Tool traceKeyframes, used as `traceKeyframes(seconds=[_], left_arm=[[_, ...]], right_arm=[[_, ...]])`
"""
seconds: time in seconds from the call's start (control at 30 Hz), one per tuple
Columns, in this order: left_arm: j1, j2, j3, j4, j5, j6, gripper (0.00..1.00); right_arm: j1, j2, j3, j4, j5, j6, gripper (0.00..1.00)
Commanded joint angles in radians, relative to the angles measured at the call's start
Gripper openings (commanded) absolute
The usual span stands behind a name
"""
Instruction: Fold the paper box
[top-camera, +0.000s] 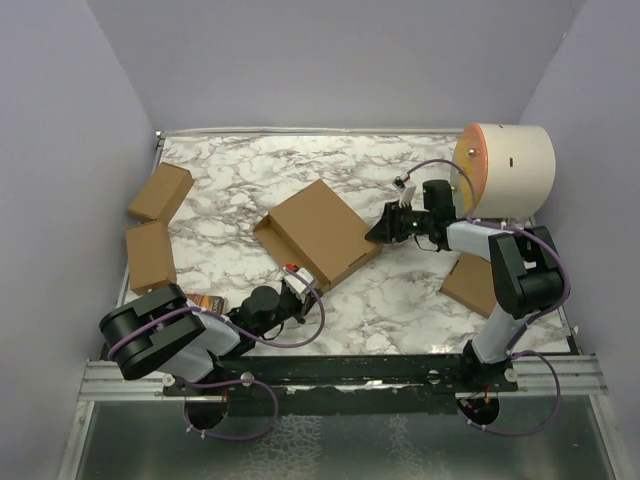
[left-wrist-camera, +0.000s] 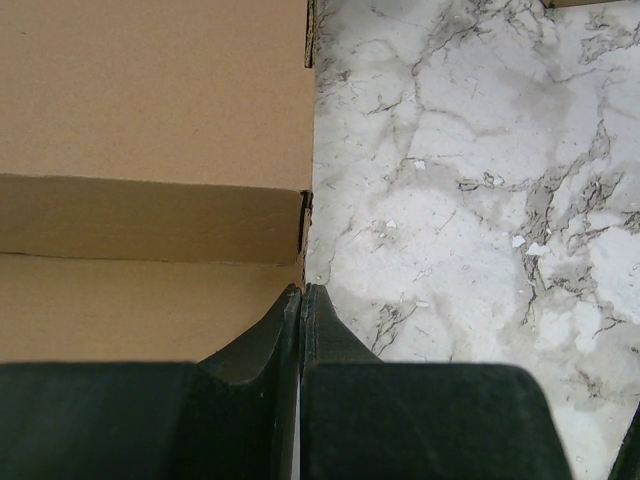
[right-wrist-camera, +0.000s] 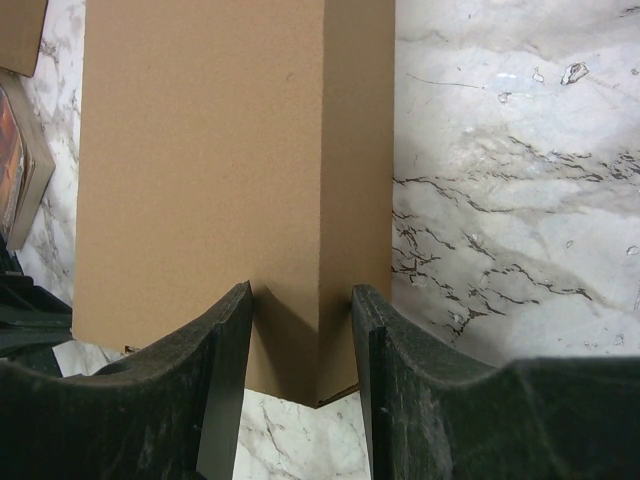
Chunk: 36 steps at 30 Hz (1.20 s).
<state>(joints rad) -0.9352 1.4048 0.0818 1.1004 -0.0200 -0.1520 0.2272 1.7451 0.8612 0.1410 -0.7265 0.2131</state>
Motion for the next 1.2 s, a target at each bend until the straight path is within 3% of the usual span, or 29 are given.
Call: traceKeyframes(seconds=[0.0,0.53,1.17], left_arm=[[0.002,0.006,-0.017,0.026,0.006,-0.021,0.00],[0.003,-0.048,0.072,-0.172,-0.031,-0.049,0.00],[0.004,-0.089,0.324,-0.662,-0.136,-0.030,0.00]], right_arm=[[-0.002,0.050,-0.010,-0.055,0.118,-0.049,0.42],[0.006,0.053,-0.009,-0.055,0.108,-0.053,0.42],[0.016,0.052,-0.008,-0.057,0.107,-0.064,0.41]])
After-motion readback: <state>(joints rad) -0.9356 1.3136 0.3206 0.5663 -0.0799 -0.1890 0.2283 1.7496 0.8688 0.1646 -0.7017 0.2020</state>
